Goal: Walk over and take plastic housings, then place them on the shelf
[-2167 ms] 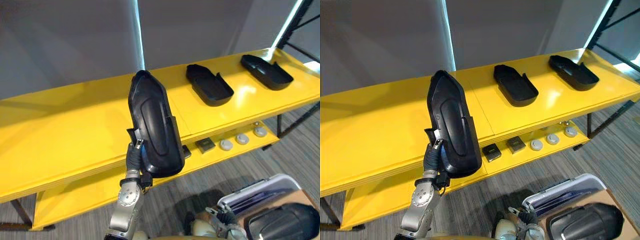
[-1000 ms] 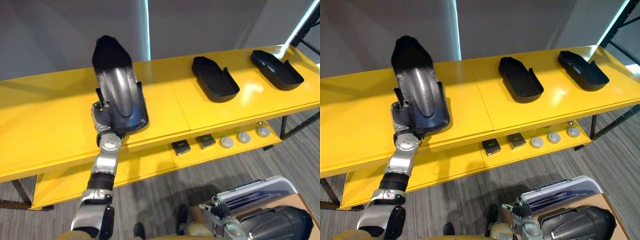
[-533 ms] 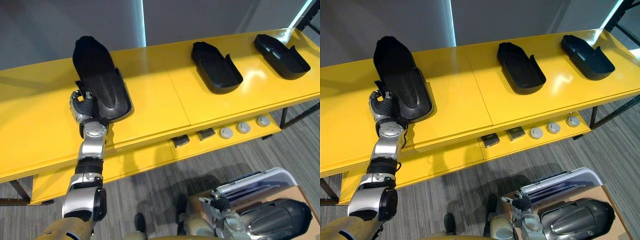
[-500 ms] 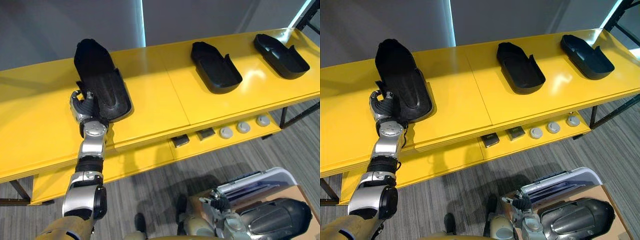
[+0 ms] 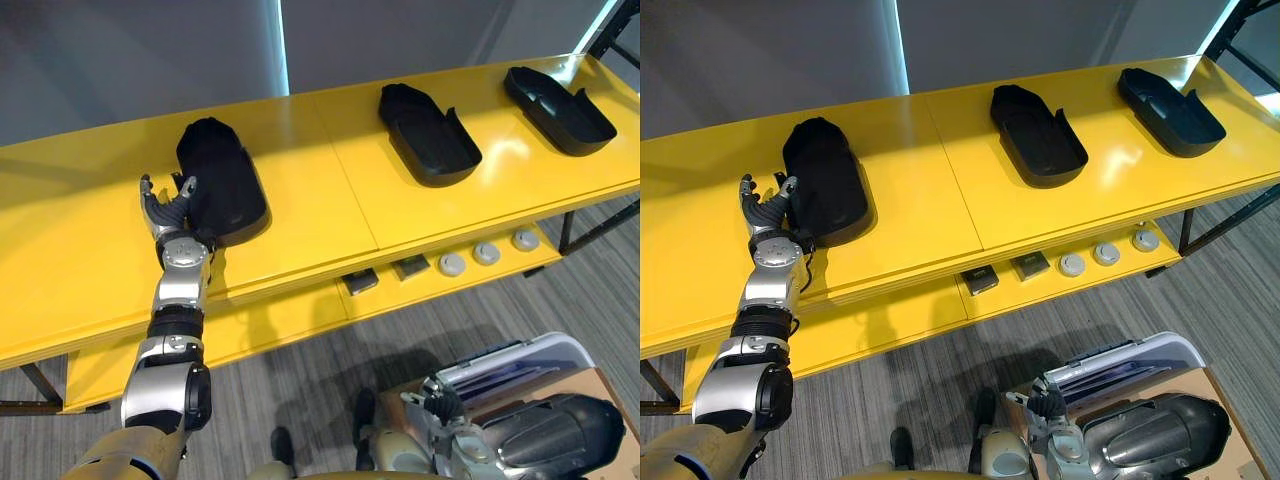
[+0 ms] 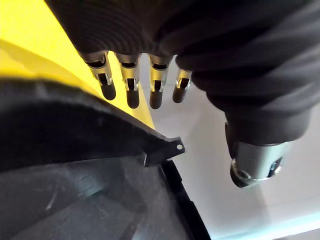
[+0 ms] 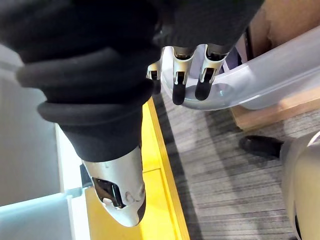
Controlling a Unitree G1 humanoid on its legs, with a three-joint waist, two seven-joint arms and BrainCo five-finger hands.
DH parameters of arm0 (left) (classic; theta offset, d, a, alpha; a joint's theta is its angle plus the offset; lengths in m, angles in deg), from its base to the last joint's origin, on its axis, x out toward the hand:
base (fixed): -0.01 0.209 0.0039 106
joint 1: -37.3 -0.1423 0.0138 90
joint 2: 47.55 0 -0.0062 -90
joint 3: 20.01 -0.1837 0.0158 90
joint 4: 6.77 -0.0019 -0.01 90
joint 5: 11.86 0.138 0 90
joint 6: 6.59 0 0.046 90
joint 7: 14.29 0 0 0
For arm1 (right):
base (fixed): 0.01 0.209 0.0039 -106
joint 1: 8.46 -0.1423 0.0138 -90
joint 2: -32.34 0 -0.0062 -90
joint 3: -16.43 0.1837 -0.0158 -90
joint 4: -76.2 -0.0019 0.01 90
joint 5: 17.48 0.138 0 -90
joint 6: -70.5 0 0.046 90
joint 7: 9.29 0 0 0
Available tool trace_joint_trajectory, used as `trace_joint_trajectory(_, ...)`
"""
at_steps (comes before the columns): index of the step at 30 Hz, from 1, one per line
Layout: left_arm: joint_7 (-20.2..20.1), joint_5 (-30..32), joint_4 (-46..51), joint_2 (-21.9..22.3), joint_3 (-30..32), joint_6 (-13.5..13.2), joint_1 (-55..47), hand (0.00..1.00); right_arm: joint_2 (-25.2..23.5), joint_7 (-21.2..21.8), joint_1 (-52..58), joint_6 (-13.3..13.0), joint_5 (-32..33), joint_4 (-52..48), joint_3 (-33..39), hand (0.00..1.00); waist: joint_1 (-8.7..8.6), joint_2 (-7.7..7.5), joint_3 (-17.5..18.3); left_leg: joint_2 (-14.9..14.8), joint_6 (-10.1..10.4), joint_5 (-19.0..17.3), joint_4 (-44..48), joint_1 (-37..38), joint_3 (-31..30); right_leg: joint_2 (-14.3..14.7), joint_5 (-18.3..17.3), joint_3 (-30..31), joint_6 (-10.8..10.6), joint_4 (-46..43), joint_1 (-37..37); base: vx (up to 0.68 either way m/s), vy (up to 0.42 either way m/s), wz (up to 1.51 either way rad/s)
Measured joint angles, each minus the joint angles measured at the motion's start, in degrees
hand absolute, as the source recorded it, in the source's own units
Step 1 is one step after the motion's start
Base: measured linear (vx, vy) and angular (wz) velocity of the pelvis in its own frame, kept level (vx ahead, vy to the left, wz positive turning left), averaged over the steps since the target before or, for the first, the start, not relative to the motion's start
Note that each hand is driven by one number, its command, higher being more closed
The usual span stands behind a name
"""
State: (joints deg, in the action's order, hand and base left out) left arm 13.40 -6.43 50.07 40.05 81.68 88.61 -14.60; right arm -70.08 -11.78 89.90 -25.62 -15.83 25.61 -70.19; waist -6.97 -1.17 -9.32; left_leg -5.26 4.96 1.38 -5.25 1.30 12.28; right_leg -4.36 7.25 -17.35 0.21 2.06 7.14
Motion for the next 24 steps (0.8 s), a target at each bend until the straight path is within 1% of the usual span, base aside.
trace_joint_trajectory(1, 0.1, 0.4, 3.0, 0.0, -0.5, 0.0, -1.0, 0.00, 0.0, 0.0, 0.0, 0.0, 0.0, 0.2, 0.0, 0.00, 0.01, 0.01, 0.0, 0.0, 0.0, 0.0, 0.0, 0.0, -0.1, 0.0, 0.0, 0.0, 0.0, 0.0, 0.0, 0.00, 0.000, 0.00)
trace_joint_trajectory(3, 0.4, 2.2, 13.9, 0.9, -2.0, -1.4, -4.7, 0.00, 0.0, 0.0, 0.6, 0.0, 0.0, 0.3, 0.0, 0.00, 0.09, 0.25, -0.1, 0.0, 0.1, -0.1, -0.1, 0.5, -1.0, 0.0, -0.2, -0.3, -0.2, 0.1, -0.7, 0.01, 0.004, 0.08)
trace_joint_trajectory(4, 0.6, 2.3, 16.4, 1.6, -2.4, -2.0, -5.5, 0.00, 0.0, 0.0, 0.9, 0.0, 0.0, 0.4, 0.0, 0.00, 0.14, 0.39, -0.1, 0.0, 0.2, -0.2, -0.1, 0.5, -1.2, 0.0, -0.2, -0.6, -0.3, 0.1, -0.9, 0.02, 0.006, 0.13)
trace_joint_trajectory(6, 1.3, 4.4, 25.8, 4.3, -2.9, -4.7, -10.2, 0.00, 0.0, 0.0, 1.1, -0.1, 0.0, 1.1, 0.0, 0.00, 0.36, 0.85, 0.0, 0.0, 0.3, -0.2, -0.2, 0.5, -1.4, -0.1, -0.3, -0.7, -0.3, 0.1, -1.0, 0.02, 0.010, 0.06)
trace_joint_trajectory(7, 1.4, 4.5, 27.6, 5.2, -3.2, -5.4, -11.5, 0.00, 0.0, 0.0, 1.1, -0.3, 0.1, 1.4, 0.0, 0.00, 0.53, 1.01, 0.0, 0.1, 0.3, -0.2, -0.2, 0.5, -1.4, -0.1, -0.3, -0.7, -0.3, 0.1, -1.0, 0.00, 0.000, 0.00)
trace_joint_trajectory(8, 1.4, 5.3, 30.6, 6.7, -4.0, -6.3, -14.0, 0.00, 0.1, 0.0, 1.1, -0.3, 0.1, 2.3, 0.0, 0.00, 1.16, 1.30, 0.2, 0.0, 0.3, -0.2, -0.2, 0.5, -1.4, 0.0, -0.3, -0.7, -0.3, 0.1, -1.0, 0.00, 0.000, 0.00)
trace_joint_trajectory(9, 1.4, 6.1, 33.5, 8.2, -5.2, -6.9, -16.9, 1.00, 0.1, 0.0, 1.1, -0.2, 0.1, 3.0, 0.0, 0.00, 1.47, 1.59, 0.2, 0.0, 0.3, -0.2, -0.2, 0.5, -1.5, 0.0, -0.3, -0.8, -0.3, 0.1, -1.0, 0.02, 0.001, 0.03)
trace_joint_trajectory(10, 1.3, 6.7, 36.4, 9.6, -6.2, -7.8, -20.2, 1.00, 0.1, 0.0, 1.1, -0.2, 0.1, 3.4, 0.0, 0.00, 1.60, 1.87, 0.2, 0.0, 0.3, -0.2, -0.2, 0.5, -1.7, 0.0, -0.3, -0.9, -0.3, 0.2, -1.1, 0.02, 0.001, 0.05)
trace_joint_trajectory(14, 0.6, 8.6, 40.2, 12.7, -9.6, -10.6, -28.5, 1.00, 0.0, 0.0, 0.8, -0.3, 0.5, 4.4, 0.0, 0.00, 1.78, 2.16, 0.3, 0.0, 0.1, -0.4, -0.3, 0.5, -2.2, 0.0, -0.3, -1.3, -0.3, 0.3, -1.4, 0.00, 0.000, 0.07)
trace_joint_trajectory(16, -1.5, 8.8, 40.1, 12.6, -12.2, -11.0, -32.3, 1.00, -0.1, 0.0, 0.8, -0.3, 0.5, 4.5, 0.0, 0.00, 1.80, 2.16, 0.3, -0.2, -0.1, -0.2, -0.2, 0.8, -2.1, 0.2, -0.3, -1.4, -0.3, 0.4, -1.8, -0.01, -0.004, 0.02)
trace_joint_trajectory(17, -1.7, 8.8, 40.1, 12.6, -12.4, -11.1, -32.7, 1.00, -0.1, 0.0, 0.8, -0.3, 0.5, 4.5, 0.0, 0.00, 1.81, 2.16, 0.3, -0.2, -0.1, -0.2, -0.2, 0.8, -2.0, 0.2, -0.3, -1.4, -0.3, 0.5, -1.9, 0.00, 0.000, 0.00)
trace_joint_trajectory(18, -2.7, 8.9, 39.5, 12.6, -12.9, -11.5, -33.5, 1.00, -0.1, 0.0, 0.8, -0.3, 0.4, 4.5, 0.0, 0.00, 1.82, 2.16, 0.4, -0.2, -0.1, -0.2, -0.2, 0.8, -1.9, 0.3, -0.3, -1.4, -0.3, 0.8, -1.9, 0.00, 0.000, 0.00)
trace_joint_trajectory(20, -4.2, 9.4, 37.3, 12.3, -13.5, -12.0, -33.7, 1.00, -0.1, 0.0, 0.8, -0.2, 0.4, 4.5, -0.2, 0.00, 1.81, 2.16, 0.4, -0.3, -0.1, -0.2, -0.2, 0.5, -1.8, 0.5, -0.1, -1.3, -0.6, 1.6, -2.0, -0.01, -0.006, -0.02)
trace_joint_trajectory(24, -5.7, 11.5, 32.2, 12.4, -14.7, -12.0, -33.6, 1.00, -0.1, -0.1, 0.6, -0.2, 0.0, 4.5, -1.7, 0.00, 1.51, 2.31, 1.0, -0.6, 0.1, -0.3, -0.2, 0.4, -1.4, 0.9, 0.0, -1.2, -0.7, 2.3, -2.0, 0.01, -0.007, -0.04)
